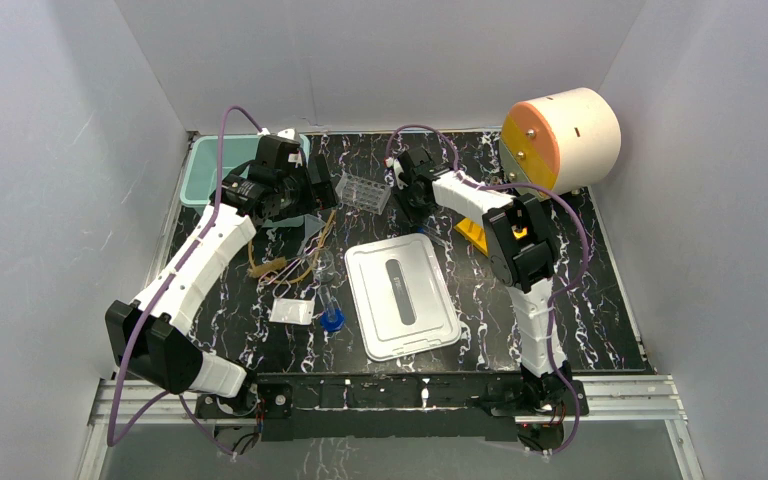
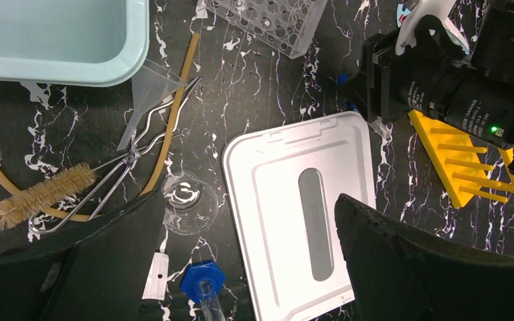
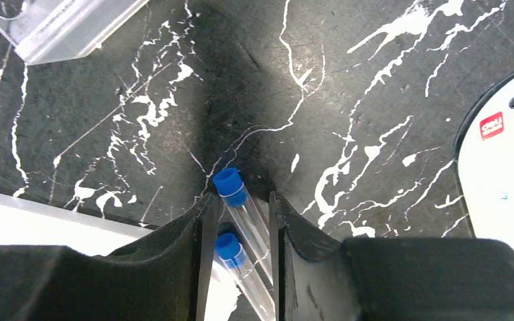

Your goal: Organize the chemistry lab equipment

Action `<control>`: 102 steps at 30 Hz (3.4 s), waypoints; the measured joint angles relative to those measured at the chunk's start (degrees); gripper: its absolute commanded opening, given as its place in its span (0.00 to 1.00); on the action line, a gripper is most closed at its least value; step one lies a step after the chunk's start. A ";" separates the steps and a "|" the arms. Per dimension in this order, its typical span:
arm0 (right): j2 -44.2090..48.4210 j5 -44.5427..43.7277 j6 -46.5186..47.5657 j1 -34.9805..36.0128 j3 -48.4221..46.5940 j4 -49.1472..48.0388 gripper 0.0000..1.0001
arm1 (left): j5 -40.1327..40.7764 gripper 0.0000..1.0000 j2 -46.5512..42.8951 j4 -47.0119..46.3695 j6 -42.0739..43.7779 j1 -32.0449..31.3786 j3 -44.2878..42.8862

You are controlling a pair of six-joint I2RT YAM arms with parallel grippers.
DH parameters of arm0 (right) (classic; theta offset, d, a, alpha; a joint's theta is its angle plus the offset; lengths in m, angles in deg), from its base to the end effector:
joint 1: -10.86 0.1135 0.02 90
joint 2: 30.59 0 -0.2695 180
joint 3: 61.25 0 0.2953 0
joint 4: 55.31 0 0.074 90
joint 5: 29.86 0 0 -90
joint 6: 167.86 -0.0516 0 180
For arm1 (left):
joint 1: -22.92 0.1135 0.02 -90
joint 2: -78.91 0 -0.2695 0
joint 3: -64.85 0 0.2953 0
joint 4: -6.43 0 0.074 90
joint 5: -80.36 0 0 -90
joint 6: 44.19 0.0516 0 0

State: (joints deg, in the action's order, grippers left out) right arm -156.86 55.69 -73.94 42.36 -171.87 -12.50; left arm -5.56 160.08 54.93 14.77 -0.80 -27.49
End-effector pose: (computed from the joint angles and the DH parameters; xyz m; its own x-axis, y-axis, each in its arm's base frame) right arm 0.4535 0.2732 0.1442 -0.6917 -0.5038 -0.5173 -0.5349 0.8388 -0.1017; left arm 0.3385 -0.1447 0.3609 -0.6559 -0.2736 -0.7035 0.0131 0.9277 -0.3730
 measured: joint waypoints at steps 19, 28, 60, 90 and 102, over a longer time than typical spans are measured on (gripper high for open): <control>-3.21 -0.55 8.28 -0.76 -5.33 1.84 0.25 | -0.09 0.98 0.07 1.11 -1.22 0.00 -1.07; -0.76 0.11 4.42 -1.49 -5.33 1.75 0.25 | -3.10 0.98 0.57 -1.03 -2.54 0.00 -1.22; 29.79 23.52 -44.30 -1.88 9.18 -19.56 0.26 | -24.22 0.57 4.20 -44.76 -20.35 -3.45 12.37; 27.10 41.20 -43.60 -7.50 3.17 -12.92 0.43 | -36.76 0.00 11.06 -26.05 10.64 -4.87 -1.60; 23.91 43.50 -43.63 -7.58 0.72 -8.24 0.26 | -36.65 0.00 11.21 -22.71 15.28 -4.90 -3.26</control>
State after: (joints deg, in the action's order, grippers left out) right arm -132.95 99.18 -117.56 34.78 -171.14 -20.74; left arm -42.22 171.29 32.22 30.04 -5.70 -30.75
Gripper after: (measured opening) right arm 0.322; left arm 0.163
